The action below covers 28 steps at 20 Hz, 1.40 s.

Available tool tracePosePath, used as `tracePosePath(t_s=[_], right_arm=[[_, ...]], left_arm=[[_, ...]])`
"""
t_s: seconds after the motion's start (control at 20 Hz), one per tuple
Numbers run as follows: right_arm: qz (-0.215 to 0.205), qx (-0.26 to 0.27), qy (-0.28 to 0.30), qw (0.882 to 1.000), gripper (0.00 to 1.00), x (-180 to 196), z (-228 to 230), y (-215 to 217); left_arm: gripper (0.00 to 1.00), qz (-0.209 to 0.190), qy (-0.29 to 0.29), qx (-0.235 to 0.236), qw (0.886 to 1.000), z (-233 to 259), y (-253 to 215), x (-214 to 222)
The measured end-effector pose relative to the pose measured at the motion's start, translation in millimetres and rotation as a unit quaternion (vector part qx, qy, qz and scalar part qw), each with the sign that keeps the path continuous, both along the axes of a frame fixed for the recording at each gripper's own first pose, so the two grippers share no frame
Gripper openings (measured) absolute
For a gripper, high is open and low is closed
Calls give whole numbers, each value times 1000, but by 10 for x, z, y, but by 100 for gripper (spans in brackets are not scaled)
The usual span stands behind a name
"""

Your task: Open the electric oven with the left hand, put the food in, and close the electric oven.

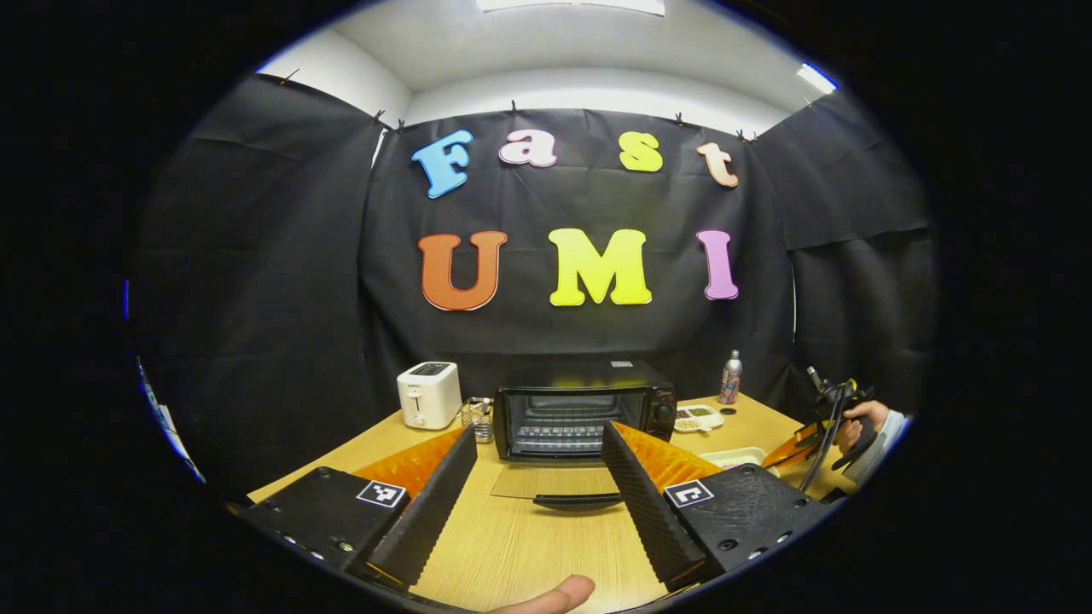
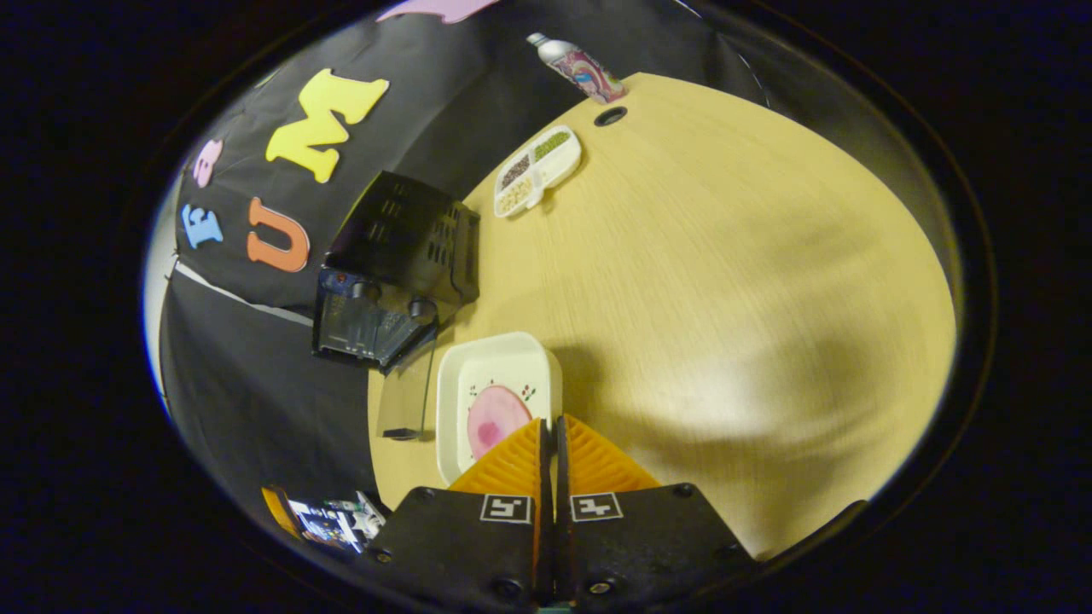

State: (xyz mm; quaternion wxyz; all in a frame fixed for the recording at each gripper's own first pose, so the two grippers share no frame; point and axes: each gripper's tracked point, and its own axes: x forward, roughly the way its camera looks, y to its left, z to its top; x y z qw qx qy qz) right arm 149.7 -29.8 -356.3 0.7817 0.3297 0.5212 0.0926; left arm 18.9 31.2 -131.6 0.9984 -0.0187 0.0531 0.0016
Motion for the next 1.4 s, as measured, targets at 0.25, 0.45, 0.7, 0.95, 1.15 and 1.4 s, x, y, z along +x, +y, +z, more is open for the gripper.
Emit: tracePosePath(t_s=[0.25, 0.45, 0.7, 0.95, 1.15, 1.4], right_arm=[[19, 5, -7, 1000, 0, -191, 412, 342], [45, 16, -24, 999, 4, -284, 721, 854], [59, -3, -52, 997, 4, -112, 763, 1502], [28, -19, -63, 997, 4, 364, 518, 2104], [-31, -2, -77, 997, 4, 770, 310, 2526], [-139, 31, -89, 986, 0, 1329, -81, 2894]], left_arm=[[94, -2, 12, -14, 1000, -109, 72, -93], [94, 3, 16, -14, 1000, -130, 227, -193], [94, 23, 2, -6, 1000, -52, 471, -354], [94, 48, -8, -9, 999, -43, 730, -491], [94, 59, -17, 4, 998, -54, 914, -551], [94, 81, -28, 16, 996, -69, 1163, -550]])
